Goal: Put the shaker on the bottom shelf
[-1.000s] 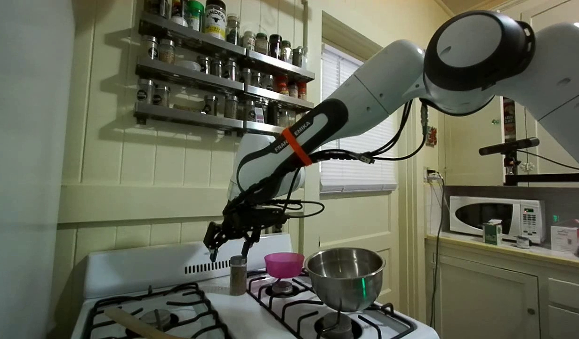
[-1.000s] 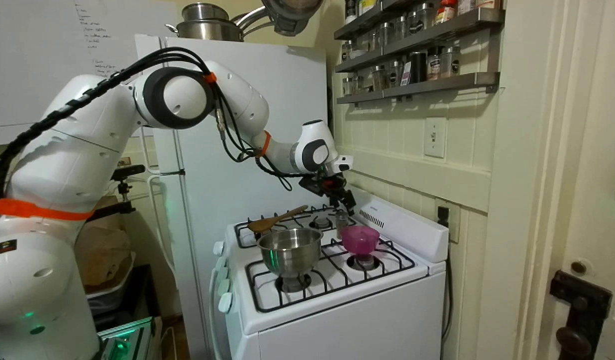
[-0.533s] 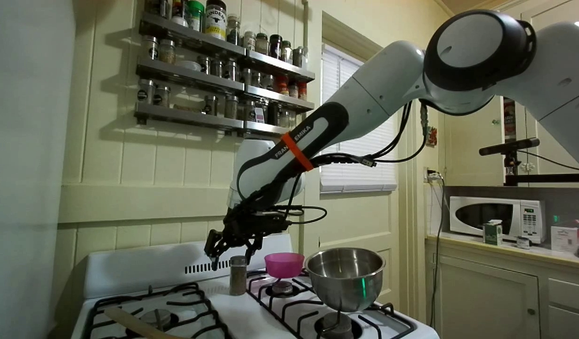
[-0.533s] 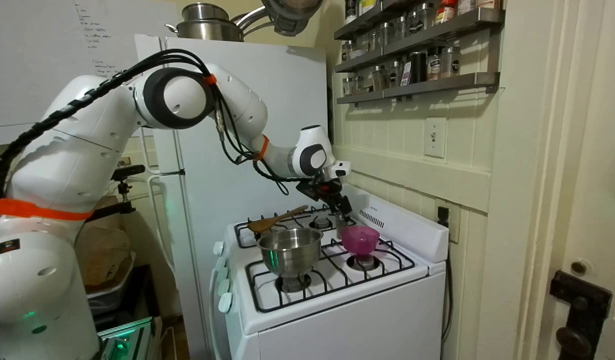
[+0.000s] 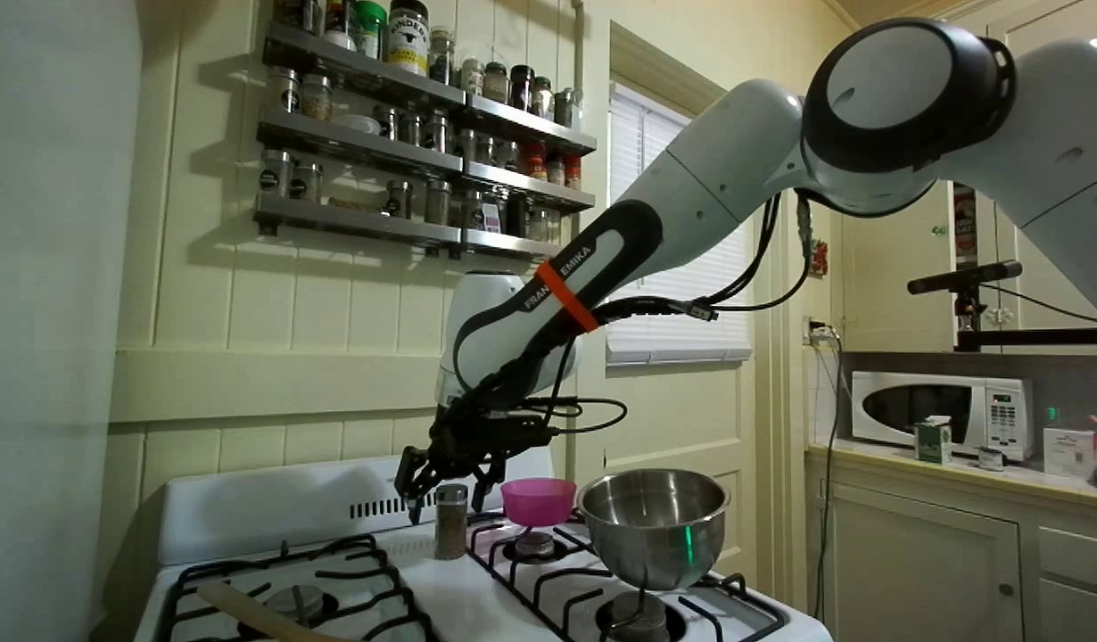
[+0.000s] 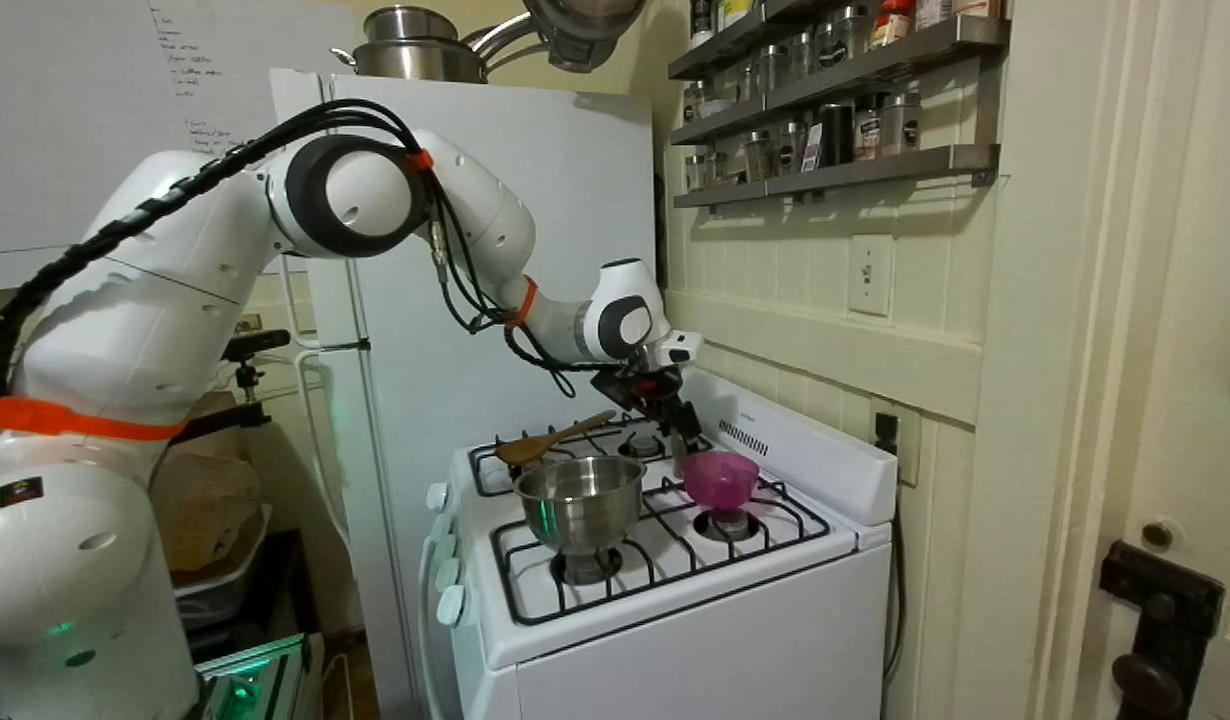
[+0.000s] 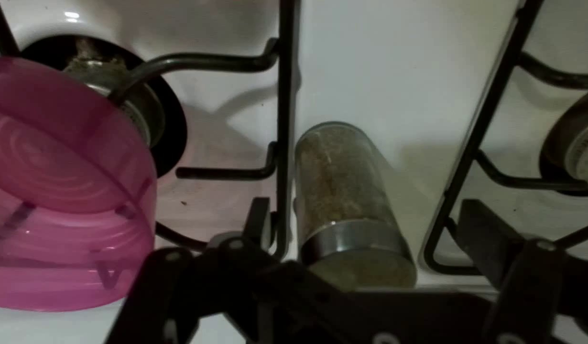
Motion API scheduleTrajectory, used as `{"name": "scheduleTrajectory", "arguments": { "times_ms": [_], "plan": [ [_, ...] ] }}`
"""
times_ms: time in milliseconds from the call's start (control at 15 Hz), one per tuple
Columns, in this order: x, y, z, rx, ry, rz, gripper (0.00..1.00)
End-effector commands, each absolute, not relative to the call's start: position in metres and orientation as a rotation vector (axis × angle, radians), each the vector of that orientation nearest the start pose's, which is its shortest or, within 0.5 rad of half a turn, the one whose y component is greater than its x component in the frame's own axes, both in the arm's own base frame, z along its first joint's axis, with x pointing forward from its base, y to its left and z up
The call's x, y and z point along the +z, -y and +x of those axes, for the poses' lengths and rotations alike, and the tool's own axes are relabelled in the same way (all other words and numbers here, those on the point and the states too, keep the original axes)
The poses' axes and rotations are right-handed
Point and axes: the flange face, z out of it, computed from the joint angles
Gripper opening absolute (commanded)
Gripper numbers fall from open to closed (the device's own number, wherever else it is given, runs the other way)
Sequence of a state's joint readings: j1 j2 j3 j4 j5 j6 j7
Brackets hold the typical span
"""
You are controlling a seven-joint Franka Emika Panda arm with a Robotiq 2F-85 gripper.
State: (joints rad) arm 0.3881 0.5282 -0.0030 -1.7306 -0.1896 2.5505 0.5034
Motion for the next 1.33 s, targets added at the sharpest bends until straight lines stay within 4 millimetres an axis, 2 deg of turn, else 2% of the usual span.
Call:
{"name": "scheduleTrajectory", "arguments": {
  "times_ms": [0,67,533,800,1267],
  "plan": [
    [0.311,-0.262,0.630,-0.511,0.017,-3.128,1.00],
    [0.307,-0.263,0.641,-0.502,0.030,-3.106,1.00],
    [0.309,-0.266,0.640,-0.526,0.004,-3.110,1.00],
    [0.305,-0.277,0.636,-0.531,-0.005,-3.118,1.00],
    [0.302,-0.289,0.624,-0.601,-0.156,-3.172,1.00]
  ]
}}
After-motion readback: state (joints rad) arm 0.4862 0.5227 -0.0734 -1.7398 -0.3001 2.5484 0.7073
